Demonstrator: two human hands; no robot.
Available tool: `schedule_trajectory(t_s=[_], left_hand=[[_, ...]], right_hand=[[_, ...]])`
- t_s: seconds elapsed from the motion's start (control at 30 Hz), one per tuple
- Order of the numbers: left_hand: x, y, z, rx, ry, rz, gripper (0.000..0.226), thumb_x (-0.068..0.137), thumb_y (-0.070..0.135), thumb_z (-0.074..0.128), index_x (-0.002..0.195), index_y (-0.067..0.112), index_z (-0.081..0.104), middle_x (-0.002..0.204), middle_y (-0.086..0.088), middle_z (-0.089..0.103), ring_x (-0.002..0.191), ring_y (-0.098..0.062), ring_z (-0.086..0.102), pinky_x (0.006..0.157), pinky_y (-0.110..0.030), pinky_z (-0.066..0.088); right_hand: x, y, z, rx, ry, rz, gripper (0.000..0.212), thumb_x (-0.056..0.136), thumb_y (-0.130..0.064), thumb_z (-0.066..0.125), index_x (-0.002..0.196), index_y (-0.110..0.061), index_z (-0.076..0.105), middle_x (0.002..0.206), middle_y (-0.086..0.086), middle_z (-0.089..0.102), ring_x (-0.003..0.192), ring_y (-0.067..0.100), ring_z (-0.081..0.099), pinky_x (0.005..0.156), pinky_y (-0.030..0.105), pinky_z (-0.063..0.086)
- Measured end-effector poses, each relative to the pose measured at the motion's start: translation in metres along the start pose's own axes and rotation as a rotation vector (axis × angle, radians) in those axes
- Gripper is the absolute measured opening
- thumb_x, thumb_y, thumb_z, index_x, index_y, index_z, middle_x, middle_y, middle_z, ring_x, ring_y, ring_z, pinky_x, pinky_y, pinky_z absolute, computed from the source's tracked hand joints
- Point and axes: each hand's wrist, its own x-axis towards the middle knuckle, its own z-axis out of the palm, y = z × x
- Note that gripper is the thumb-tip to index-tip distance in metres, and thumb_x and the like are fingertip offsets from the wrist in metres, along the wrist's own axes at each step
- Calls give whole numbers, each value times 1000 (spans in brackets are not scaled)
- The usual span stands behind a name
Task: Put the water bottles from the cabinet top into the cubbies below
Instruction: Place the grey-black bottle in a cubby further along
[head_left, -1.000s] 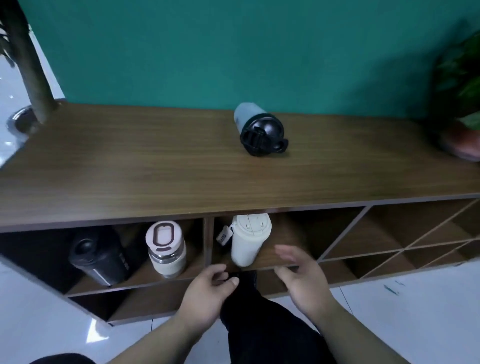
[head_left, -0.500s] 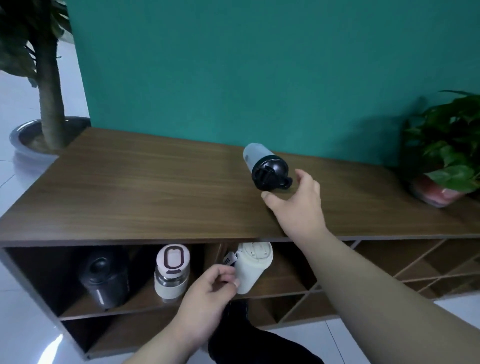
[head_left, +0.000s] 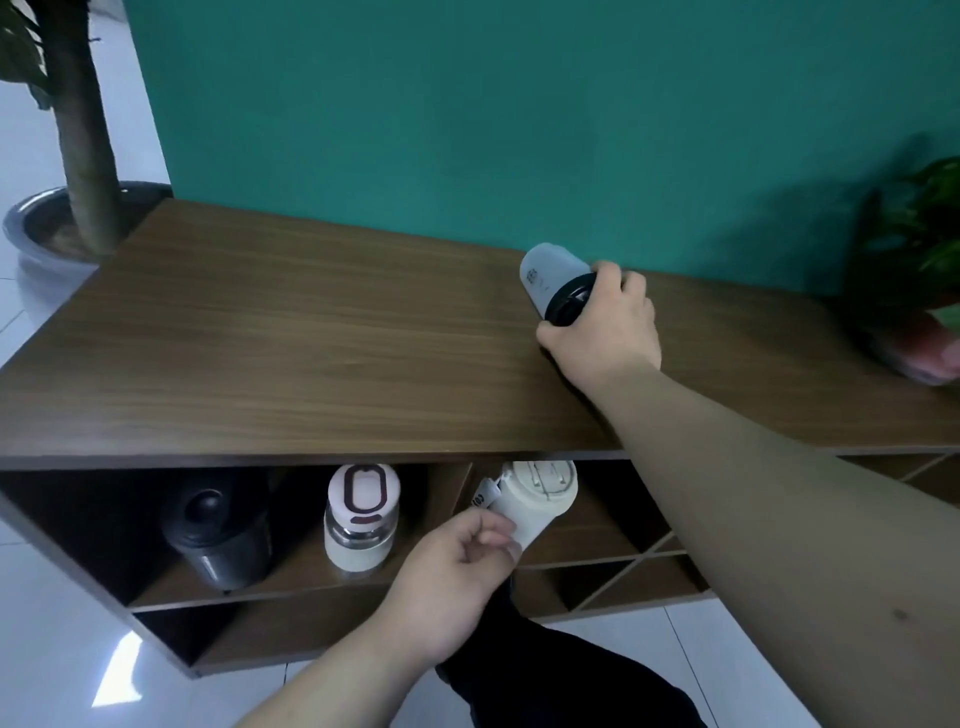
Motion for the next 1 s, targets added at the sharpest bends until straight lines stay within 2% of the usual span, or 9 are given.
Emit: schedule_trajectory(t_s=[0.1, 0.2, 0.33, 0.47, 0.57, 0.67, 0.8, 0.93, 1.0], left_hand=[[-6, 4, 1, 24, -2, 9, 8, 94, 12, 73, 95, 20, 76, 79, 17, 73, 74, 4, 64, 76, -8, 47], [-14, 8, 4, 56, -5, 69, 18, 94, 7, 73, 97, 24, 76, 89, 17, 77, 84, 5, 69, 88, -18, 50], [-29, 21, 23, -7, 51, 167, 30, 88, 10, 76, 109, 31, 72, 114, 1, 73, 97, -3, 68, 100, -34, 56], [-38, 28, 50, 78, 52, 200, 63, 84, 21, 82, 130, 47, 49, 128, 27, 59, 118, 4, 60, 98, -27, 55], [-30, 23, 73, 273, -101, 168, 81, 85, 31, 83, 143, 56, 32, 142, 34, 41, 133, 6, 46, 93, -11, 49], [-2, 1, 105, 395, -222, 121, 98, 80, 35, 85, 156, 44, 24, 159, 22, 26, 147, 0, 31, 123, -30, 35], [44, -28, 140, 433, -201, 48, 95, 69, 43, 89, 149, 41, 38, 151, 15, 46, 136, -6, 52, 114, -36, 49], [83, -53, 161, 351, -96, 4, 79, 63, 36, 87, 133, 38, 51, 133, 11, 64, 122, -12, 65, 104, -36, 57], [100, -67, 167, 295, -74, -31, 69, 64, 31, 87, 126, 42, 58, 125, 15, 71, 117, -10, 69, 101, -41, 59]], right_hand=[[-28, 11, -20, 119, 4, 3, 87, 66, -46, 77, 139, -24, 35, 136, 4, 45, 119, 30, 54, 93, 43, 49], [-77, 28, -58, 237, 38, -62, 84, 67, -46, 82, 136, -25, 38, 136, -3, 43, 107, 17, 56, 81, 32, 46], [-146, 62, -120, 359, 25, -70, 84, 64, -44, 84, 133, -31, 38, 124, -15, 40, 100, 4, 51, 78, 23, 46], [-184, 109, -151, 417, -93, 36, 76, 58, -53, 79, 122, -47, 38, 118, -21, 53, 103, 5, 58, 77, 22, 45], [-185, 139, -135, 289, -273, 95, 72, 63, -60, 76, 122, -48, 37, 119, -23, 52, 104, 7, 60, 84, 31, 52], [-175, 161, -100, 163, -429, 132, 71, 70, -57, 73, 129, -39, 40, 116, -16, 47, 98, 12, 58, 81, 29, 50], [-157, 173, -47, 128, -479, 136, 65, 71, -60, 65, 126, -35, 41, 114, -9, 50, 85, 17, 58, 69, 30, 49], [-143, 192, 7, 171, -441, 76, 84, 66, -70, 67, 136, -37, 36, 129, -9, 48, 106, 17, 60, 81, 32, 56], [-139, 212, 26, 360, -479, 129, 99, 63, -61, 80, 145, -43, 27, 139, -16, 41, 120, 9, 52, 91, 25, 50]])
